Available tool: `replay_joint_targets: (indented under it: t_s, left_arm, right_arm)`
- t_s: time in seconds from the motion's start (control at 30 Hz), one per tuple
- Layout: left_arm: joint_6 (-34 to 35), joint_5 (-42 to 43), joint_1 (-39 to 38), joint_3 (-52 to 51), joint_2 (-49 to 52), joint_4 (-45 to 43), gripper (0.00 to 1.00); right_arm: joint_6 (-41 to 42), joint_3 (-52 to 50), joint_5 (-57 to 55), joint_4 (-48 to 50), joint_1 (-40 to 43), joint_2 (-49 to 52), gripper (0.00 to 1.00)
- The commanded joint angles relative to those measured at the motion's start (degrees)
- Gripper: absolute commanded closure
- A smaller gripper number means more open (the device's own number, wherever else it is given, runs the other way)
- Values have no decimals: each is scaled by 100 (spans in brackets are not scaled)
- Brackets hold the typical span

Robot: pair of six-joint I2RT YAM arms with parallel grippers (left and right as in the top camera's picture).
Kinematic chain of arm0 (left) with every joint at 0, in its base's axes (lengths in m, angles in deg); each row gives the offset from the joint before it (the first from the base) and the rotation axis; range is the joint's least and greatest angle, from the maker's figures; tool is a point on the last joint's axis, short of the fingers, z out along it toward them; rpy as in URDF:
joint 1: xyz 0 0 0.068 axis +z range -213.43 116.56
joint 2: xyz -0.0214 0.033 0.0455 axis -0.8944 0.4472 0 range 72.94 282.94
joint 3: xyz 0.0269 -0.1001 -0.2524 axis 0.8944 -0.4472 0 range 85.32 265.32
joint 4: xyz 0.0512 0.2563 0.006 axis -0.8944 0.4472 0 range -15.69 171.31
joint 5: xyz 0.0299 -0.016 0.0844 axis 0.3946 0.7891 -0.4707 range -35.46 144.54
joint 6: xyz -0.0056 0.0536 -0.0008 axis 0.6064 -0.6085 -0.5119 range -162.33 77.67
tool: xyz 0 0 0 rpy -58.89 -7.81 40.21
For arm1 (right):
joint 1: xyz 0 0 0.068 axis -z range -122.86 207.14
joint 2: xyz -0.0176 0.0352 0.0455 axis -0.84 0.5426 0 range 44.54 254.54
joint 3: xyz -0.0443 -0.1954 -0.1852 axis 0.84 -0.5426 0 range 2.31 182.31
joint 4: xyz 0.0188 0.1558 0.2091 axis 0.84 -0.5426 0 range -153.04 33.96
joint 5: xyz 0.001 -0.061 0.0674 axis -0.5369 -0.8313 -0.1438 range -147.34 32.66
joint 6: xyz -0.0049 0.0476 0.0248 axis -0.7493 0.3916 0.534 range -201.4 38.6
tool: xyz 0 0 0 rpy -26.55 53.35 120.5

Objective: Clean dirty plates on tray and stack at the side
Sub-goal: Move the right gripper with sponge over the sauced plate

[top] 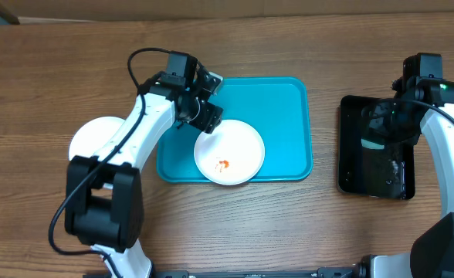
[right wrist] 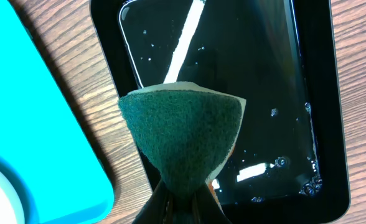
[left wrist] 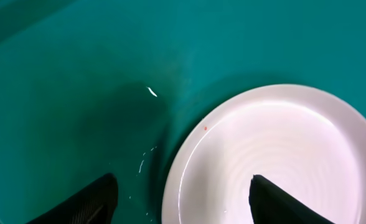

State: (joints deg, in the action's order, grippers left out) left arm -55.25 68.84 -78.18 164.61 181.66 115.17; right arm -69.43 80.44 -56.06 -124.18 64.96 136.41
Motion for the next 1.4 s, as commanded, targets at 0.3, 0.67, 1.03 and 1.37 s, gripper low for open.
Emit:
replay_joint_targets:
  t_s: [0.3, 0.67, 1.03, 1.37]
  left_arm:
    - [-251, -275, 11, 28, 638, 439, 55]
    - [-177, -444, 15, 28, 702, 651, 96]
    - [2702, -302, 308, 31, 697, 817, 96]
    - [4444, 1379, 223, 28, 697, 1185, 96]
  right_arm:
    - [-24, 173, 31, 31, -2, -90, 96]
    - [-24, 173, 33, 31, -2, -90, 96]
    - [-931, 173, 1725, 249, -92, -90, 96]
    - [-1349, 173, 2557, 662, -1508, -31, 96]
